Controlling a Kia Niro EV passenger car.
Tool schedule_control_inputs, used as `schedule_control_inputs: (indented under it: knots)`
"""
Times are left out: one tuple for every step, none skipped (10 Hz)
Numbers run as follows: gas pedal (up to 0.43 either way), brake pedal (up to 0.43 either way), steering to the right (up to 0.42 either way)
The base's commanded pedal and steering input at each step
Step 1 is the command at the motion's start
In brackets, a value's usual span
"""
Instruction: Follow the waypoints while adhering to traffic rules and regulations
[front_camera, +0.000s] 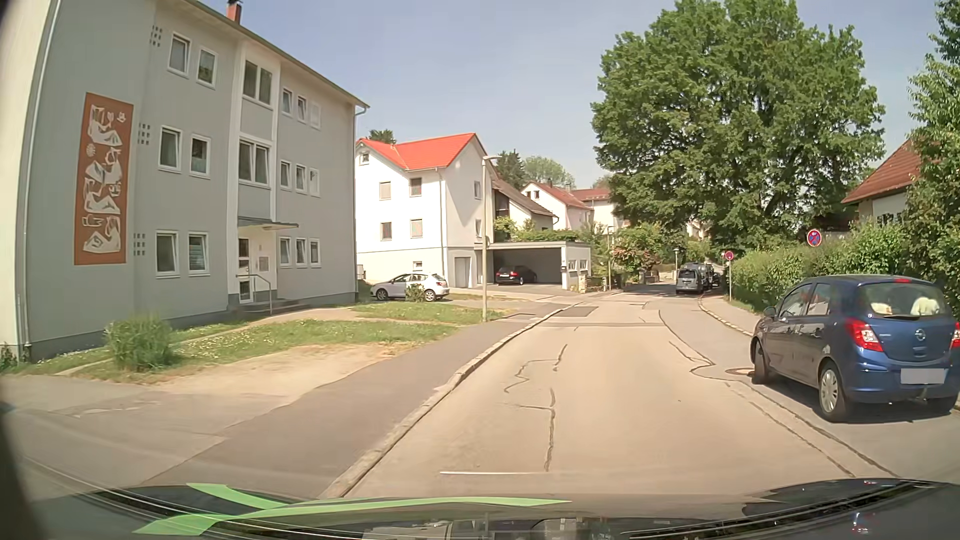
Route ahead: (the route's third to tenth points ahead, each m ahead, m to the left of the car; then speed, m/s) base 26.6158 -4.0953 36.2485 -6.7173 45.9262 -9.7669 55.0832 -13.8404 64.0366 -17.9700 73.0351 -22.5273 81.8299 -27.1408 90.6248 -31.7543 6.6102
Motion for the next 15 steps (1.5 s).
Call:
schedule_control_inputs:
  knots:
    - [0.0, 0.0, 0.095]
    - [0.0, 0.0, 0.094]
    - [0.0, 0.0, 0.091]
    - [0.0, 0.0, 0.081]
    - [0.0, 0.0, 0.074]
    - [0.0, 0.0, 0.069]
    - [0.0, 0.0, 0.065]
    - [0.0, 0.0, 0.057]
    - [0.0, 0.0, 0.049]
    - [0.0, 0.0, 0.039]
    - [0.0, 0.0, 0.03]
    - [0.0, 0.0, 0.028]
    - [0.0, 0.0, 0.028]
    - [0.0, 0.0, 0.028]
    - [0.0, 0.0, 0.029]
